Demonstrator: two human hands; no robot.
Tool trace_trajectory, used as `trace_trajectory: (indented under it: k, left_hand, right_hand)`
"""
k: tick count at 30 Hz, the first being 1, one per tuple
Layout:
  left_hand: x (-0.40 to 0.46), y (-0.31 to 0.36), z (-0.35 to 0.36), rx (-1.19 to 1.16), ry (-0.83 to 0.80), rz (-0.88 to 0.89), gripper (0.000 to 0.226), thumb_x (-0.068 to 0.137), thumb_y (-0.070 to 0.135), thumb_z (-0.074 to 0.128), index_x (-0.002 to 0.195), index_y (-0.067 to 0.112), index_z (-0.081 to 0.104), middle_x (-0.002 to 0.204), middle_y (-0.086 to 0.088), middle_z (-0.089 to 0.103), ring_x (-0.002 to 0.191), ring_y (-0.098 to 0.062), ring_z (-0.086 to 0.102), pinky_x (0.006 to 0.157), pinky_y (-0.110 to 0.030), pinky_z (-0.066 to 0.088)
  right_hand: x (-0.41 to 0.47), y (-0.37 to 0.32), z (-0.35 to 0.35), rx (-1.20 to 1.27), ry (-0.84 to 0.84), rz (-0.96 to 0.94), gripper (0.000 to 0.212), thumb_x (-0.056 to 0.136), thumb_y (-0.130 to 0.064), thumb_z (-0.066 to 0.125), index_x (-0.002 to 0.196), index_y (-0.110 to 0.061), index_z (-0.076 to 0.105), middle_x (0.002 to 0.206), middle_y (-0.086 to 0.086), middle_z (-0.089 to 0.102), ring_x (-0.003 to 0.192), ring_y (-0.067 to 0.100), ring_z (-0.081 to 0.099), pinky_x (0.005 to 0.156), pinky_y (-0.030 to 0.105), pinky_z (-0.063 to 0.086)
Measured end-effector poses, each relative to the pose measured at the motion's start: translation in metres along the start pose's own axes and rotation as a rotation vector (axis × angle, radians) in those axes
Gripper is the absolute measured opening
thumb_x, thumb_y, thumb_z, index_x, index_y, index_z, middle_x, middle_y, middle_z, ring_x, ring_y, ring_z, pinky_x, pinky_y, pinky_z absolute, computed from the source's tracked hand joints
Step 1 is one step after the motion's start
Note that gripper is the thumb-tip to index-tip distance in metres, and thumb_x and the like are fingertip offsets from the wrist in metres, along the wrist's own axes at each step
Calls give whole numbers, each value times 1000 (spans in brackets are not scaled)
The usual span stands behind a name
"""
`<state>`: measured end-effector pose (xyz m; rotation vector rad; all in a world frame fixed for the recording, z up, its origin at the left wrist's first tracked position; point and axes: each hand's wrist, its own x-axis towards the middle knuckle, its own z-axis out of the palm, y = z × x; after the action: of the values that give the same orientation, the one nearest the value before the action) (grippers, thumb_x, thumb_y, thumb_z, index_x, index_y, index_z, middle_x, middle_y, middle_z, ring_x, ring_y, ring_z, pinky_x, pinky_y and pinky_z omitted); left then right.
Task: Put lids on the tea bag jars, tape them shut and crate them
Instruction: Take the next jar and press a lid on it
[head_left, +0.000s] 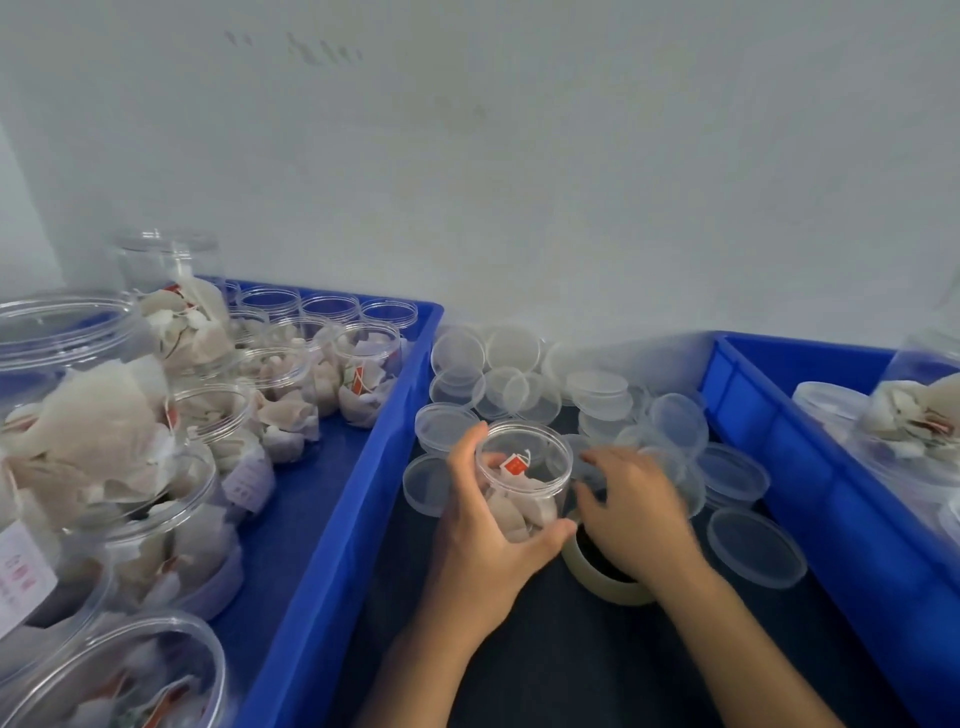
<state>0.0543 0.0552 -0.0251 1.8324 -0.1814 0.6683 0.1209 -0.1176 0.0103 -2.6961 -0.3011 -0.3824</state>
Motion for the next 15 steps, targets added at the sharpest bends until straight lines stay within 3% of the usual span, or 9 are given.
trace_trajectory:
  k: [2,6,11,15]
  left_hand:
    - [0,-2,0,-4,3,-6,117,68,44,96,150,58,15,137,21,52,126,2,57,96,-8,47]
    - [0,-5,1,-6,3,-6,107,66,41,97,145,53,26,133,23,55,122,-1,61,94,-14,52]
    - [0,-2,1,-4,10,1,102,68,43,94,142,57,24,134,21,54,123,-1,60,94,-14,52]
    - [0,0,2,1,16,0,101,68,49,91,142,59,23,136,20,54,124,-1,59,97,-19,54]
  right_hand:
    - [6,-2,4,-75,-6,20,30,100,-34,65,128,-25,71,128,-5,67,114,14,59,96,34,53]
    - [6,-7,13,-57,136,62,9,97,-26,69,99,-25,77,102,-7,68,93,12,56,79,30,50]
    - [4,-5,18,-17,142,49,10,98,-26,67,103,-22,75,103,-6,65,99,16,55,76,29,44]
    - [9,-5,19,31,77,97,36,95,-44,69,127,-26,69,127,-6,65,118,18,53,85,33,50]
